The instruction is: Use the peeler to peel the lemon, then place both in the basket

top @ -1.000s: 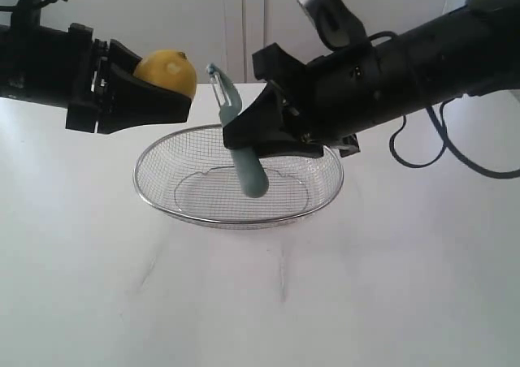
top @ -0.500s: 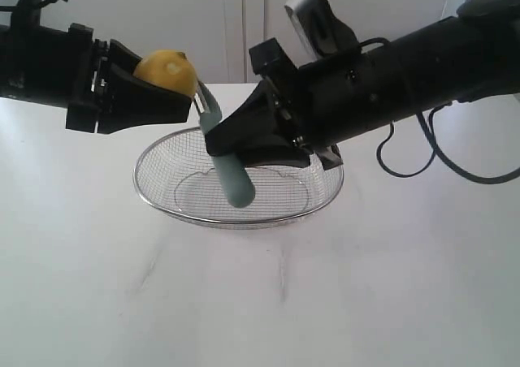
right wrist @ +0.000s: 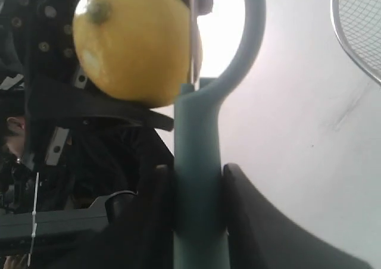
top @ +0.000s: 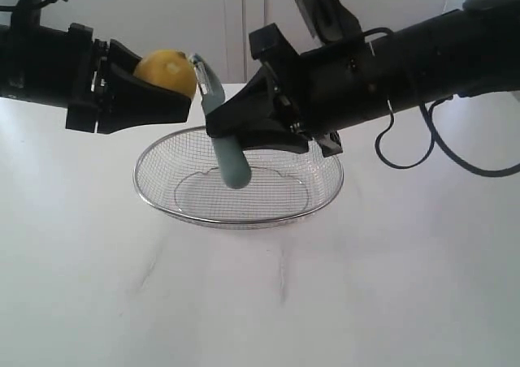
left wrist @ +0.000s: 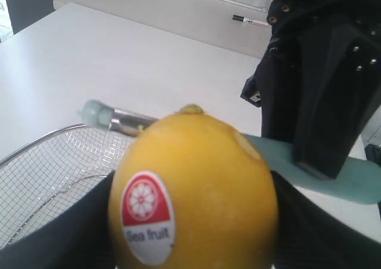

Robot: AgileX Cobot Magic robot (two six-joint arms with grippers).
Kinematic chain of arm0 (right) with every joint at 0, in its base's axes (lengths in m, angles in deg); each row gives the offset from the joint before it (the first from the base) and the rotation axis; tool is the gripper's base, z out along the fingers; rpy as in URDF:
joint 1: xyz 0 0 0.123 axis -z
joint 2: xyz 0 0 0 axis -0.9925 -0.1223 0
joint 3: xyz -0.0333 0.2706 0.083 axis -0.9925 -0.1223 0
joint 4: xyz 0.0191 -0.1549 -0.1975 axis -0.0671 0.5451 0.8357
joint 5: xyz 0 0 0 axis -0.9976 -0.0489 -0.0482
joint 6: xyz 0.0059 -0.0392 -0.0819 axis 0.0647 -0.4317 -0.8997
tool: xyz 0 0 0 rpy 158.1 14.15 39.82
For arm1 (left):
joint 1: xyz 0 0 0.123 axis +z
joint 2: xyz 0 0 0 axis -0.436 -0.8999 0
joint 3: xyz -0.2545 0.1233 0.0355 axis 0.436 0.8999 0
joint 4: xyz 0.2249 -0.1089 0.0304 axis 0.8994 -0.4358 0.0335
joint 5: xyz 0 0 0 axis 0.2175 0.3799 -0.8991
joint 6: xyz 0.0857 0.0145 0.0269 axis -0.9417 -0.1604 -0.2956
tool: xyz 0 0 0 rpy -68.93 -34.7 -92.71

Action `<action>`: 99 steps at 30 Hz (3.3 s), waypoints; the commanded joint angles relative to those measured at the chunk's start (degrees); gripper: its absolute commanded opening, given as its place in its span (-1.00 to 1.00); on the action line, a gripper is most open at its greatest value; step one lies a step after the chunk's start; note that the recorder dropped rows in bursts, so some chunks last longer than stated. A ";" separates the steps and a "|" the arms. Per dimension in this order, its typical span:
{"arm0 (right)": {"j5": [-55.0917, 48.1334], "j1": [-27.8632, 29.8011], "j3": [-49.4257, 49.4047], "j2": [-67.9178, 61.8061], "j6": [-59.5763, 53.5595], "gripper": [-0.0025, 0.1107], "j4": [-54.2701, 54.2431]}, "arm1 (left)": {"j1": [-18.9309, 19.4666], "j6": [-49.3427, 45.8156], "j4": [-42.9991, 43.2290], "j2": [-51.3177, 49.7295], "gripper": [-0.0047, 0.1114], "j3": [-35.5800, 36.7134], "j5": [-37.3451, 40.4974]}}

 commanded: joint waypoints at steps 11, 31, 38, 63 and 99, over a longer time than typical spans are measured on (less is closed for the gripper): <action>2.20 0.07 -0.11 4.58 -0.85 -0.96 -0.48 | 0.29 0.10 -1.72 0.29 -0.92 -0.39 0.90; 11.38 0.18 -0.11 4.58 -0.83 -0.96 7.39 | 0.29 0.10 -1.72 0.29 -0.92 -0.39 0.90; 15.92 0.18 -0.11 4.58 5.34 -0.96 20.16 | 0.29 0.10 -1.72 0.29 -0.92 -0.39 0.90; 11.29 0.18 10.07 -5.06 11.80 -0.96 41.99 | 0.29 0.10 -1.72 0.29 -0.92 -0.39 0.64; 8.00 0.08 30.91 -30.25 7.49 -0.96 53.53 | 0.29 0.10 -1.72 0.29 -0.92 -0.39 0.64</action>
